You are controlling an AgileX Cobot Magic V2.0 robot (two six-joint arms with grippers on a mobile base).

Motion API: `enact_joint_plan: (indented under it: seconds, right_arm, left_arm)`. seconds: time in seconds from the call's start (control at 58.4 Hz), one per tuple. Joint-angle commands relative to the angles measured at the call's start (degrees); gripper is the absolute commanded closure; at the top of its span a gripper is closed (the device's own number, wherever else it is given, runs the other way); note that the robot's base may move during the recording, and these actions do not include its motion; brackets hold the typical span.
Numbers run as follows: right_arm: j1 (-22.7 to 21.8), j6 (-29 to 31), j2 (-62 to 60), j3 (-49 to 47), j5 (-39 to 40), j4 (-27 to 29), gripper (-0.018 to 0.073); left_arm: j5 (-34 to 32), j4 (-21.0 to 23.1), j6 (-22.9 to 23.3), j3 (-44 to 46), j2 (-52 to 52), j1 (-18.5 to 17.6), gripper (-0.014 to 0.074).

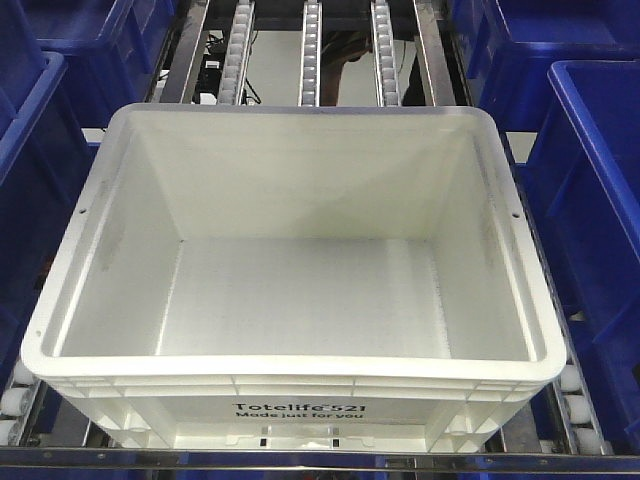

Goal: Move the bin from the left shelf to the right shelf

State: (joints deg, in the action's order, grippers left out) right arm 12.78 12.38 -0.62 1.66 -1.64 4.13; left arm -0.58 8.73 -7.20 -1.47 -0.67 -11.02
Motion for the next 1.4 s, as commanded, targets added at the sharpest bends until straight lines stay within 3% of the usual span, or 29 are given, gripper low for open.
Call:
enact_joint_plan:
  seconds: [0.0, 0.633, 0.958, 1.129, 1.318, 1.386]
  right_arm:
    - [-0.24, 0.2, -0.54, 1.02, 4.28, -0.36, 0.0564]
    - [-0.24, 0.2, -0.54, 1.02, 4.28, -0.36, 0.0564]
    - [-0.24, 0.2, -0.54, 1.02, 5.0, -0.36, 0.0564]
    - [-0.24, 0.2, -0.54, 1.02, 8.31, -0.36, 0.0564]
    - [-0.24, -4.0, -0.54, 0.96, 12.27, -0.3, 0.0564]
    - [-0.24, -5.38, -0.54, 0.96, 13.06, -0.3, 0.0564]
  left_arm:
    - [-4.11, 0.59, 0.2, -1.09, -0.82, -0.17, 0.0603]
    - [-4.26, 0.59, 0.2, -1.09, -0.82, -0.17, 0.0603]
    - [-7.86, 0.59, 0.2, -1.09, -0.82, -0.17, 0.0603]
    - [-13.19, 0.64, 0.44, -0.65, -0.82, -0.17, 0.0603]
    - [-15.88, 0.64, 0.66, -0.53, -0.82, -0.17, 0.0603]
    - [-15.92, 0.64, 2.94, -0.42, -0.82, -0.17, 0.0603]
